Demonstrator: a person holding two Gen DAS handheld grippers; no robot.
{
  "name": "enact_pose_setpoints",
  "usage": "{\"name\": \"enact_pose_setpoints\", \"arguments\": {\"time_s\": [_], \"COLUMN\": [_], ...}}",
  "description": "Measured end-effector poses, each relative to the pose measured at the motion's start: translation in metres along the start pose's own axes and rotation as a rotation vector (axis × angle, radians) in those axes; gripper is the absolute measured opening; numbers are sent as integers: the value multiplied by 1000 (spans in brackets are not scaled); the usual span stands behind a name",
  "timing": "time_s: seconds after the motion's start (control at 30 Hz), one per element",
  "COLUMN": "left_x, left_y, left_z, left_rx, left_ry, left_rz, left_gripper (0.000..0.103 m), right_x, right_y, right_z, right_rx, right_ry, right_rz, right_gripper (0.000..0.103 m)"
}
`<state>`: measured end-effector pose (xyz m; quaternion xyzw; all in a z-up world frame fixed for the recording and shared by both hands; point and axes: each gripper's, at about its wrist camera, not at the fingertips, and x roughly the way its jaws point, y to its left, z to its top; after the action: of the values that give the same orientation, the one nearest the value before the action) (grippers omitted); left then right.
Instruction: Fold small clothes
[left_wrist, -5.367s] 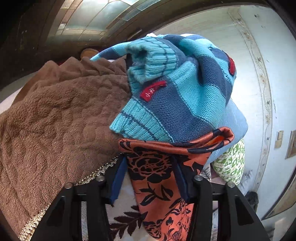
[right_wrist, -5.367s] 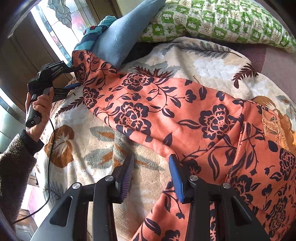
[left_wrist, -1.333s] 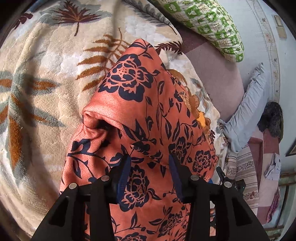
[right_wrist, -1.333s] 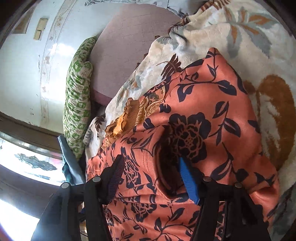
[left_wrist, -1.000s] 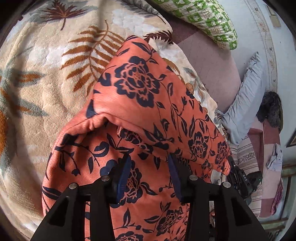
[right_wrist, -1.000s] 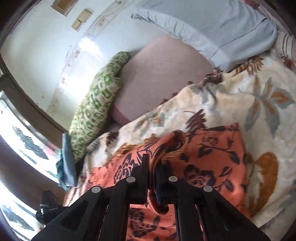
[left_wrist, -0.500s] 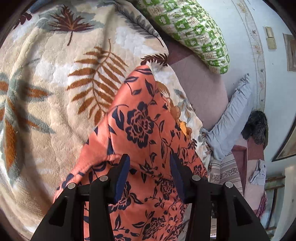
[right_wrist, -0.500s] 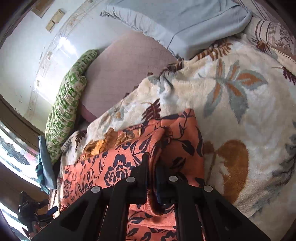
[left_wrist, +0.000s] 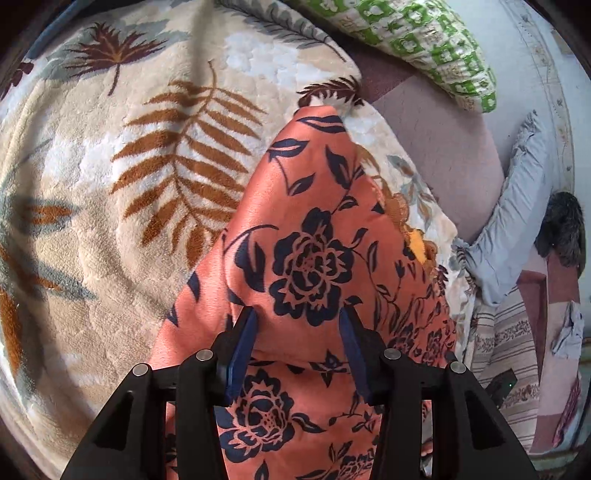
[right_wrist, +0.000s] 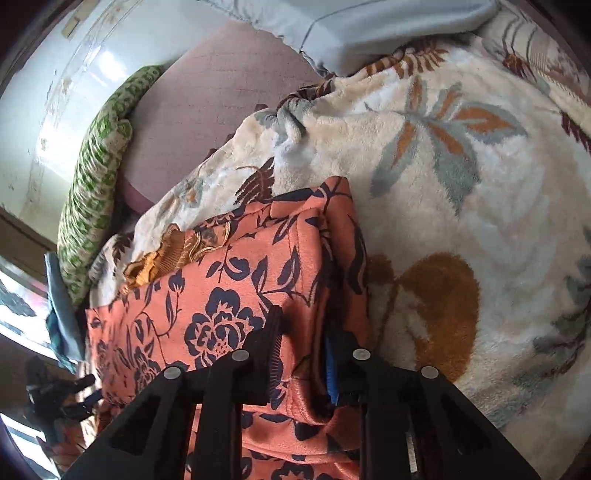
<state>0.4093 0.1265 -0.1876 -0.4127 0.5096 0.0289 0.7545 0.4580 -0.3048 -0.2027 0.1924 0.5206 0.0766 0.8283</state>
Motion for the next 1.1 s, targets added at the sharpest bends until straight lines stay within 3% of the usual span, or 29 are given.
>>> {"name": "enact_pose_setpoints", "arguments": {"time_s": [0.1,0.17,0.23,0.3,0.37,0.4,0.47,0.53,0.6,0.67,0.87,1.0,1.07,1.1], "left_x": [-4,7,28,42,34,28,12,-10,-32,-55,-107,-102,-103,-108], "left_y": [-18,-25,-23,-20,-21,-20,-15,-11,-2,10,43,63,60,58], "left_z": [-9,-18,-19,-17,-13,-12,-14,-20,-34,-48,-96,-119,-124,-125], "left_rx": [86,152,178,173,162,154,151,192,235,269,320,340,369,379], "left_ry": [-28,-8,30,47,54,64,67,64,70,86,146,167,129,112], "left_rz": [-19,31,115,156,129,114,89,77,84,108,129,232,287,317], "left_gripper": [45,45,45,29,28,28,29,32,51,55,57,56,49,40], "right_x": [-23,-24,-14,5,-3,-11,-32,-55,-78,-98,-132,-127,-125,-127], "right_y": [8,7,8,3,1,1,3,4,3,-2,-30,-39,-38,-35], "right_z": [-2,-5,-9,-14,-15,-15,-19,-27,-43,-63,-135,-179,-192,-194], "right_rx": [-11,-6,-35,-45,-22,-5,3,-4,-6,-14,-9,-23,-62,-90], "right_ry": [-90,-85,-50,23,-3,-14,-35,-43,-38,-22,85,162,142,126], "right_rz": [40,53,-9,-73,-58,-29,-7,20,36,23,4,-27,-59,-77], "right_gripper": [26,25,18,14,15,22,22,24,39,44,47,48,43,30]}}
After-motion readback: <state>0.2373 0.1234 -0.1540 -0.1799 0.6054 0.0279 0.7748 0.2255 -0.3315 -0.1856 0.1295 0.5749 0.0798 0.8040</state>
